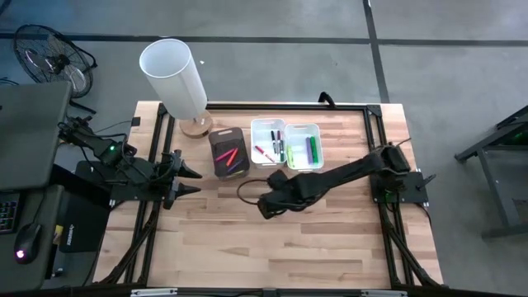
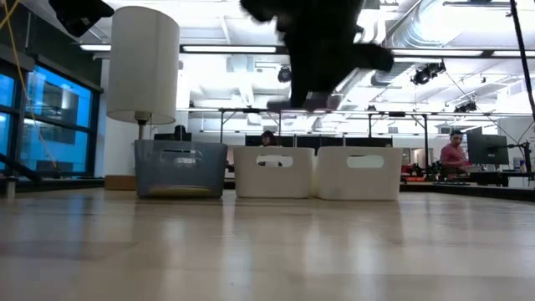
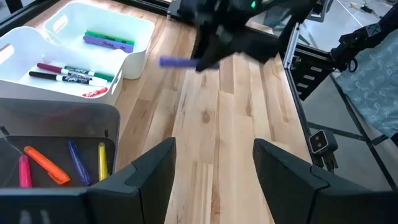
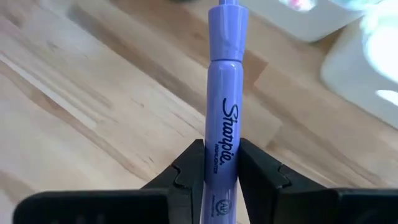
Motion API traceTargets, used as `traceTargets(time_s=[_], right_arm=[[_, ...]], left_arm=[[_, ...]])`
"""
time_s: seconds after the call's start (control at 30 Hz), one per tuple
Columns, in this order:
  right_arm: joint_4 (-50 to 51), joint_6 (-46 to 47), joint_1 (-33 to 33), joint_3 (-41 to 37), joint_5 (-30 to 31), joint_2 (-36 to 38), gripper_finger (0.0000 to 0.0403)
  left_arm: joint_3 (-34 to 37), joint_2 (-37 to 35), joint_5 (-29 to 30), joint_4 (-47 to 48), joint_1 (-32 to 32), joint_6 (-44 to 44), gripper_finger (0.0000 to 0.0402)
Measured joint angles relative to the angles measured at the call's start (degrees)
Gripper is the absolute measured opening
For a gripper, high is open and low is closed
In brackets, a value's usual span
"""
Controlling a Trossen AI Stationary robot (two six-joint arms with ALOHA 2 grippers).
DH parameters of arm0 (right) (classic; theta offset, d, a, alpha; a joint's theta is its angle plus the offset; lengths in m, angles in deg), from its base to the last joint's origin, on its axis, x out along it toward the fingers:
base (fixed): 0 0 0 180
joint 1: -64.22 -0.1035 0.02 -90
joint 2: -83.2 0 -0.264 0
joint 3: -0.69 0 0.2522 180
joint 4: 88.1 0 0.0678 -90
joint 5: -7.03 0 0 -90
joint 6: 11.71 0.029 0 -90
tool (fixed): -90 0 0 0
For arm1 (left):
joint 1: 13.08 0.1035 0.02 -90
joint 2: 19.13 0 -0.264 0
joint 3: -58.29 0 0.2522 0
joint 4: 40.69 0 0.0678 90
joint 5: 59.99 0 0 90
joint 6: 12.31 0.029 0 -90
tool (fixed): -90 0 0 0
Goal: Pick & Place Markers
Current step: Put the purple highlighter pen into the right white bin
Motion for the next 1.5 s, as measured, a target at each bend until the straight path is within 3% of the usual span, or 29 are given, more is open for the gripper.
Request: traceTargets(time_s=[0.27, 0.47, 1.0, 1.5], right_arm=[[8.39, 5.12, -2.40, 0.00, 10.77, 8.73, 0.0072], [17.30, 9.69, -0.68, 0.02, 14.51, 12.95, 0.0076], [20.79, 3.15, 13.36, -2.66, 14.18, 14.18, 0.0078], [12.11, -4.64, 23.13, -13.23, 5.62, 14.15, 0.0078]], left_arm=[[0.00, 0.00, -0.09, 0.02, 0.00, 0.04, 0.0211], [0.00, 0.01, -0.09, 0.06, 0.00, 0.11, 0.0211], [0.00, 0.00, -0.35, 0.17, 0.00, 0.15, 0.0211], [0.00, 0.00, -0.50, 0.17, 0.00, 0.15, 0.0211]])
